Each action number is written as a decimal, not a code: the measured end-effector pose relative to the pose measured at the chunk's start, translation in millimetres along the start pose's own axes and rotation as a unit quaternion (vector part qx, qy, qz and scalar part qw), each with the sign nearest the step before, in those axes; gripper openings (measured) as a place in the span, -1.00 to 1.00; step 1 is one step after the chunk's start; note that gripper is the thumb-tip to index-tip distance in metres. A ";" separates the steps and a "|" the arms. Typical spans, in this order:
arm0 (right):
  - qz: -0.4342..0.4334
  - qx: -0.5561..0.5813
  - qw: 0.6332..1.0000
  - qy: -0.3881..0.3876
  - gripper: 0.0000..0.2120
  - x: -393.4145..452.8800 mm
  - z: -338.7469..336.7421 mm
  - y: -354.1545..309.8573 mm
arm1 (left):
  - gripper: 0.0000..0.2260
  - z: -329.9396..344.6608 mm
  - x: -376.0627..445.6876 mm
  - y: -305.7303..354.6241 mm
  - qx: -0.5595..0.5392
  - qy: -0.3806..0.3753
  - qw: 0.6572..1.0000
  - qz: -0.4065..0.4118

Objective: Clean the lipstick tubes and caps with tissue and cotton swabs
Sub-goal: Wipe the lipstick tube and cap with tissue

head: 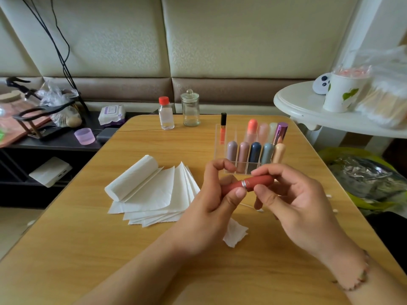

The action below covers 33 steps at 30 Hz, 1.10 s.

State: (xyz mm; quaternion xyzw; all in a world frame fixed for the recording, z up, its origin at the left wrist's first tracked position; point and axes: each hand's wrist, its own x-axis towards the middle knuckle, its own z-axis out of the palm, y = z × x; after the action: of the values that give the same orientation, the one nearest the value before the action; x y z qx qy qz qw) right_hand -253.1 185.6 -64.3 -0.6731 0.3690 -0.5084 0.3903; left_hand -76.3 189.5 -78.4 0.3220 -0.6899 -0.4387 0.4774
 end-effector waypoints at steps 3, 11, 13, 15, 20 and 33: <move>0.000 -0.003 1.000 0.011 -0.84 -1.2 2.9 -0.6 | -0.77 -0.2 -0.1 1.3 0.009 -0.010 1.000 0.008; 0.012 -0.013 1.000 0.018 -0.81 -1.2 5.2 -0.6 | -0.78 1.7 -2.1 1.7 0.040 -0.020 0.999 0.021; 0.009 -0.019 1.000 0.018 -0.82 -0.8 5.0 -2.6 | -0.78 1.6 -2.2 0.2 0.059 -0.015 0.998 0.027; 0.006 -0.021 1.000 0.023 -0.83 0.3 4.7 -4.2 | -0.78 1.3 -2.2 -1.0 0.084 -0.007 0.996 0.039; 0.020 -0.008 1.000 0.013 -0.86 1.1 7.7 -1.9 | -0.79 2.8 -0.5 -0.4 0.113 -0.008 0.992 0.054; -0.066 -0.277 0.958 0.018 -0.72 72.8 -1.7 -11.9 | -0.60 -15.1 12.2 -11.9 0.095 0.267 0.956 0.071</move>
State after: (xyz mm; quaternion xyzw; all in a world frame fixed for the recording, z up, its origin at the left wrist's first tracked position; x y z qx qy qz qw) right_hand -238.2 125.4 -24.4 -0.7686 0.4571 -0.4225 0.1476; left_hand -65.9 169.6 -82.3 0.4215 -0.5967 -0.2342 0.6414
